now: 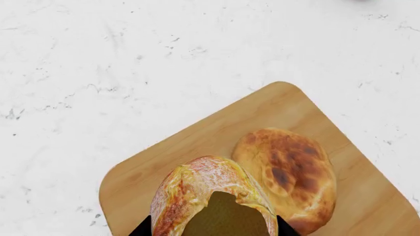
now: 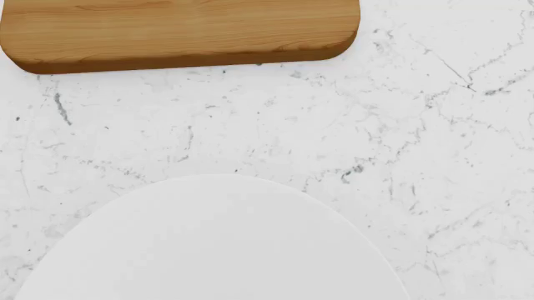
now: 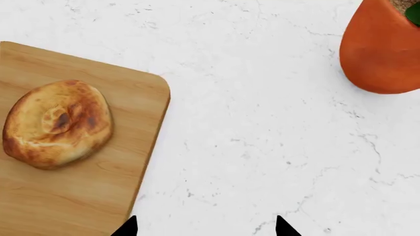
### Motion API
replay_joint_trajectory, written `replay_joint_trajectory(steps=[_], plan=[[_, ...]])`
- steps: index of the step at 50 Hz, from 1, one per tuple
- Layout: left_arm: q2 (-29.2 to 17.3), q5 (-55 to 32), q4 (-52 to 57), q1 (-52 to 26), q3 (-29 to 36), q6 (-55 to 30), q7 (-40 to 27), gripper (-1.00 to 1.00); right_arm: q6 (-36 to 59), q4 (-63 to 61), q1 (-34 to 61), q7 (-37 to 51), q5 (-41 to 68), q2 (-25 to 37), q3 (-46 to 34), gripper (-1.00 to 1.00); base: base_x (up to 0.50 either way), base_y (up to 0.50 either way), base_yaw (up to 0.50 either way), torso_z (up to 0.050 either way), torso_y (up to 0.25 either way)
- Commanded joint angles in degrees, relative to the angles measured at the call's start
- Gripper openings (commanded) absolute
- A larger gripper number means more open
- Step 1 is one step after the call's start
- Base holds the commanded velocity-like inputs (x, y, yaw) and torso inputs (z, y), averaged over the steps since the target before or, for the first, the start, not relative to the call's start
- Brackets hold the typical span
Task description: Place all breads on the cutting board.
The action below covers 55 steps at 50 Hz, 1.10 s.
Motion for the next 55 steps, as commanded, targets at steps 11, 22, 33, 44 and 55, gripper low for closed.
replay_joint_trajectory(steps=[11,22,33,44,55], plan=[[2.3,4.9,2.4,6.9,2.2,-2.1,1.4,-1.00,0.1,-1.4,0.0,-0.3,1.1,1.8,-1.4,1.00,0.00,0.00,0.00,0.000,0.001],[6.6,5.7,-9.8,5.5,3.0,6.1,2.9,-1.00,0.1,-1.1,0.0,-1.4,0.4,1.3,-1.6,1.00,0.00,0.00,0.00,0.000,0.000],[6.8,3.3,-11.8,5.6,4.5,7.5,0.1,1.00,0.1,-1.4,0.0,-0.6,1.5,1.9,-2.0,1.00,0.00,0.00,0.00,0.000,0.000],[6.9,2.6,-11.8,-1.2,8.4,5.3,3.5,1.00,0.1,-1.9,0.0,-0.6,1.2,1.7,-1.5,1.00,0.00,0.00,0.00,0.000,0.000],[6.9,27.9,3.2,-2.3,-9.1,-5.0,16.7,1.00,0.1,-2.9,0.0,0.9,2.4,2.7,-1.2,1.00,0.00,0.00,0.00,0.000,0.000]])
